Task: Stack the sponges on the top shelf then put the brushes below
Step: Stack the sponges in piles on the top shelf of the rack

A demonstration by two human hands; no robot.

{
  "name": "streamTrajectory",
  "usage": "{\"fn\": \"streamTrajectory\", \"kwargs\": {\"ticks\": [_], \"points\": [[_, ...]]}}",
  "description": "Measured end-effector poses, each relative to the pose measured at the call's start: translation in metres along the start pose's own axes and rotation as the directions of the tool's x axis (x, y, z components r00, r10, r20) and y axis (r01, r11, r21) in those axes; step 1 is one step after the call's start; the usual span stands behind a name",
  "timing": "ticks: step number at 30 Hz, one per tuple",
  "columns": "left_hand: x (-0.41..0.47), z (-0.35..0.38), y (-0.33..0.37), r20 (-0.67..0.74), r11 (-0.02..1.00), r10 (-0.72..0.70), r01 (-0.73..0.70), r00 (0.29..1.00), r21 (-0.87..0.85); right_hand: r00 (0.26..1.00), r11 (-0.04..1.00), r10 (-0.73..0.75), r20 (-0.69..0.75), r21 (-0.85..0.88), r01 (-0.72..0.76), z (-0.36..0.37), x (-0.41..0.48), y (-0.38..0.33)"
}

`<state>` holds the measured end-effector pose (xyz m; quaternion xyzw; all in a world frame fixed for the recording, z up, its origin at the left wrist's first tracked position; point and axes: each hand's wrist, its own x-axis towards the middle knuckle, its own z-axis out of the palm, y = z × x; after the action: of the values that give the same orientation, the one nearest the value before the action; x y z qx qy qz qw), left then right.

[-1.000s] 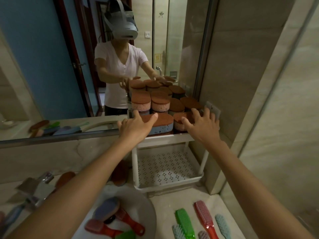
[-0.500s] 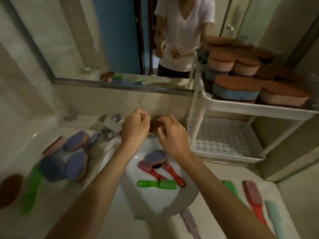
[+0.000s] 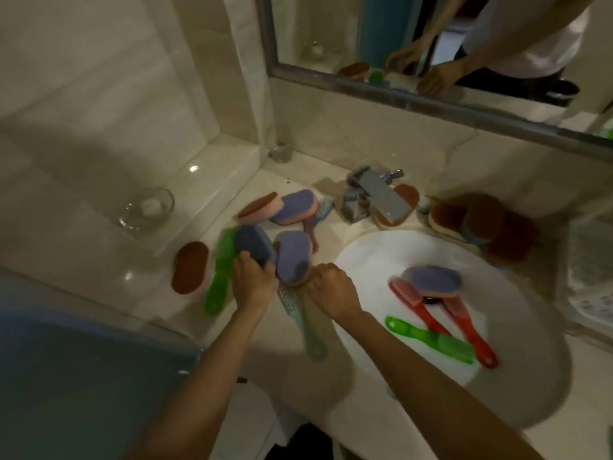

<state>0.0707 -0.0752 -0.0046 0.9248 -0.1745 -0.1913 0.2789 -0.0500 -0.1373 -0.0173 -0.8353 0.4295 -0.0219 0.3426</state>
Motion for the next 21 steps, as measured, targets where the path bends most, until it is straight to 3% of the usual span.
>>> {"fn": "streamTrajectory", "kwargs": {"ticks": [7,13,18,19,21], "points": [[0.054,0.001,-0.004,0.08,0.98,-0.143,0.152,0.986,-0.129,0.942,0.936,0.334,-0.019,0.124,-0.329,0.026,0.051,-0.015],[0.068,0.005,-0.003,0.165,0.965,-0.158,0.188,0.974,-0.183,0.902,0.857,0.423,0.084,0.285,-0.428,0.032,0.064,-0.013],[0.056,-0.013,-0.002,0.087,0.927,-0.219,0.235,0.972,-0.291,0.917,0.803,0.382,0.118,0.449,-0.392,0.013,0.054,-0.027],[0.056,-0.016,-0.003,0.112,0.886,-0.242,0.267,0.964,-0.379,0.922,0.798,0.367,0.123,0.467,-0.38,0.006,0.051,-0.031],[0.054,-0.026,0.001,0.241,0.688,-0.27,0.362,0.932,-0.629,0.935,0.793,0.335,0.115,0.502,-0.346,-0.01,0.044,-0.036]]}}
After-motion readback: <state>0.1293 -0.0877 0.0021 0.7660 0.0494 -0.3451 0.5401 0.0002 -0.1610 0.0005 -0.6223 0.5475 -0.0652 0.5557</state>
